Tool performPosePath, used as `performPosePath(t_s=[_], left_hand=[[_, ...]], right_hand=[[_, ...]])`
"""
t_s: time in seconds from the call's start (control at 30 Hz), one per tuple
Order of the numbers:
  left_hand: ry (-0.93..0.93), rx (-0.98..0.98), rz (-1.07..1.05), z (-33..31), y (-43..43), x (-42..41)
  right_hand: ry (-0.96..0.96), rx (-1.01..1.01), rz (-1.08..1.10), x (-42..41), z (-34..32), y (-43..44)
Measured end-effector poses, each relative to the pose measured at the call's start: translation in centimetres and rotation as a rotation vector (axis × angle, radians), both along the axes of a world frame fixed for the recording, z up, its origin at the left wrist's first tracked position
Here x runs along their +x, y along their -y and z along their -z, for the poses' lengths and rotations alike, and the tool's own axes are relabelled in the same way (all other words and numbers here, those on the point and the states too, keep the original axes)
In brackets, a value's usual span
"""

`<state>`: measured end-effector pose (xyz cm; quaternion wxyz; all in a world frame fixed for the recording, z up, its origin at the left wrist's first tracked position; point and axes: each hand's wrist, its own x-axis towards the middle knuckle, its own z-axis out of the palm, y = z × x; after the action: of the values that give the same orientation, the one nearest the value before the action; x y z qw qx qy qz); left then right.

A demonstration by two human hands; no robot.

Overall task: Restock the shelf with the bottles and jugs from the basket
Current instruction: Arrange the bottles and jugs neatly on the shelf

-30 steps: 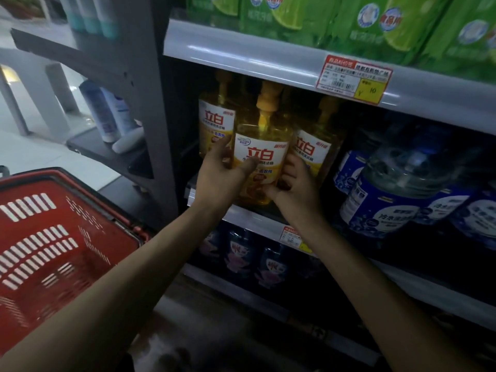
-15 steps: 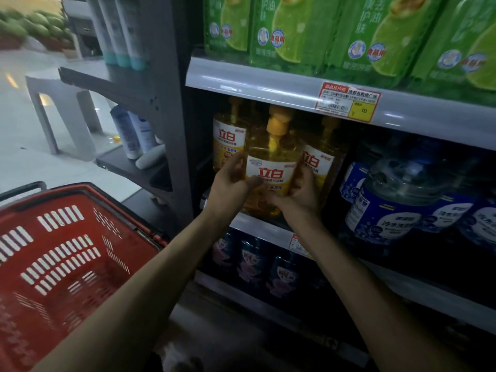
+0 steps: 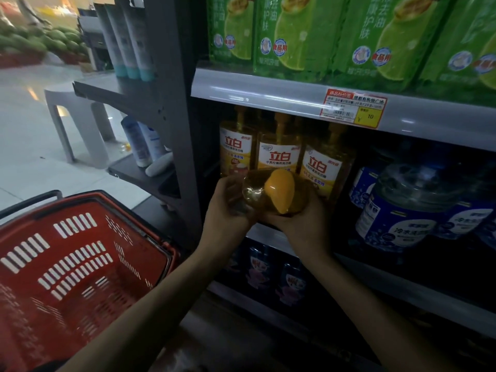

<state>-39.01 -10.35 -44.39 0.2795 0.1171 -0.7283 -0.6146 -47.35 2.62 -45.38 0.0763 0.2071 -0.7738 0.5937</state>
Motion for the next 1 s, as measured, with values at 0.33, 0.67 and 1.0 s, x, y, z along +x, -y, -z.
performPosePath(t_s=[0.33,0.67,1.0], left_hand=[[-0.054,0.032,-0.126,0.4,3.0,-1.3],[0.017,0.132,-0.154,0.5,5.0,-3.5],[0.068,0.181,-0.159,0.6,4.6,-4.6]], right_hand=[[-0.031,0.009,0.047,-0.5,-0.6,6.2],[-0.013,0.052,0.091,-2.4,-0.2,9.1],[0.219,-0.032,-0.024,-3.3,2.2,9.1]])
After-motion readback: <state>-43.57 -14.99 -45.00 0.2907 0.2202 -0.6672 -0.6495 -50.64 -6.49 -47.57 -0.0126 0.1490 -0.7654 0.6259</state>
